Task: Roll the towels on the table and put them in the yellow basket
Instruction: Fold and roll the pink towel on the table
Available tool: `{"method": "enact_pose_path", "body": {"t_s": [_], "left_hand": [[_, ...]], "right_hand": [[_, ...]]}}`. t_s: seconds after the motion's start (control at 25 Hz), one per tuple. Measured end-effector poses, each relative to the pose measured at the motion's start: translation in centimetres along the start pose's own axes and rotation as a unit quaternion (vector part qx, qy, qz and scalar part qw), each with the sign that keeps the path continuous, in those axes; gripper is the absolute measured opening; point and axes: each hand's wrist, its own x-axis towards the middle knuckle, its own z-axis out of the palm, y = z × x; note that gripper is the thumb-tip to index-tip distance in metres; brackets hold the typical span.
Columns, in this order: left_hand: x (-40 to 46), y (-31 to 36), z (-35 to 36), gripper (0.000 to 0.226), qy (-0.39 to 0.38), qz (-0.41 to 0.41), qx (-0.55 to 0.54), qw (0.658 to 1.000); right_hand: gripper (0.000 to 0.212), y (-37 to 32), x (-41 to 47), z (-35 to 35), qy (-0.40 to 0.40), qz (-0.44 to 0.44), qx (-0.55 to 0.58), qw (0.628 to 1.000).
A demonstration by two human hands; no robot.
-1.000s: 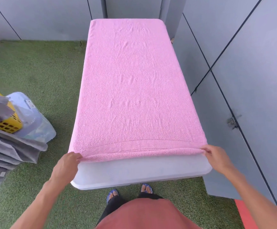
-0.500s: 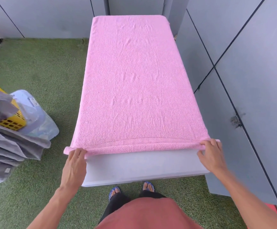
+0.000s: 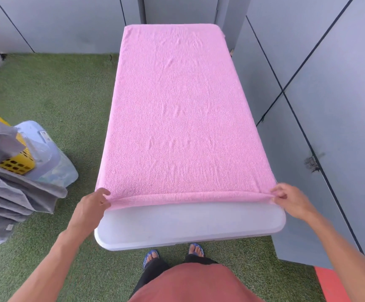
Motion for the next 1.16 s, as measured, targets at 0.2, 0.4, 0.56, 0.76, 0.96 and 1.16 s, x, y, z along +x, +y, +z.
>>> {"method": "enact_pose_path", "body": {"t_s": [0.2, 0.4, 0.56, 0.76, 0.96, 1.16], "left_hand": [[-0.9, 1.0, 1.4, 0.015, 0.127, 0.081, 0.13, 0.98], [-4.9, 0.9, 4.5, 0.054, 0.152, 0.113, 0.155, 0.97], [-2.9, 1.6, 3.7, 0.046, 0.12, 0.087, 0.114, 0.982], [-1.0, 0.1, 1.9, 0.032, 0.056, 0.097, 0.115, 0.987], [1.6, -0.4, 0.1, 0.022, -0.065, 0.02, 0.001, 0.998], [0.3, 1.4, 1.3, 0.019, 0.164, 0.093, 0.098, 0.977]], "right_hand": [[0.017, -0.9, 0.5, 2.5, 0.19, -0.039, -0.133, 0.972], [0.036, 0.4, -2.0, 5.6, 0.181, -0.124, -0.157, 0.963], [0.035, -0.4, 0.1, 4.5, 0.172, -0.103, -0.123, 0.972], [0.024, 0.1, 0.0, 2.6, 0.068, -0.065, -0.153, 0.984], [0.014, -0.3, 1.3, 0.2, -0.038, 0.012, 0.019, 0.999], [0.013, -2.1, -0.1, 3.2, 0.222, -0.02, -0.099, 0.97]]}}
